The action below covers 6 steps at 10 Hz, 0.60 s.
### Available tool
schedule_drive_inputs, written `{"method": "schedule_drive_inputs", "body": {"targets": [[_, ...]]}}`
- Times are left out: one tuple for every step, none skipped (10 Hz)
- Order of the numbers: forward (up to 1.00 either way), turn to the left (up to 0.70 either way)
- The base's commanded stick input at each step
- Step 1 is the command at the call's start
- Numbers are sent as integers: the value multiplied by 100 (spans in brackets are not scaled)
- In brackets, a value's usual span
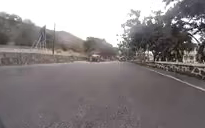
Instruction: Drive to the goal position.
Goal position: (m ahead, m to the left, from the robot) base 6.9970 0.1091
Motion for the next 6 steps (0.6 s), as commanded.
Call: {"method": "schedule_drive_inputs", "body": {"targets": [[70,0],[70,0],[70,0],[70,0],[70,0],[70,0]]}}
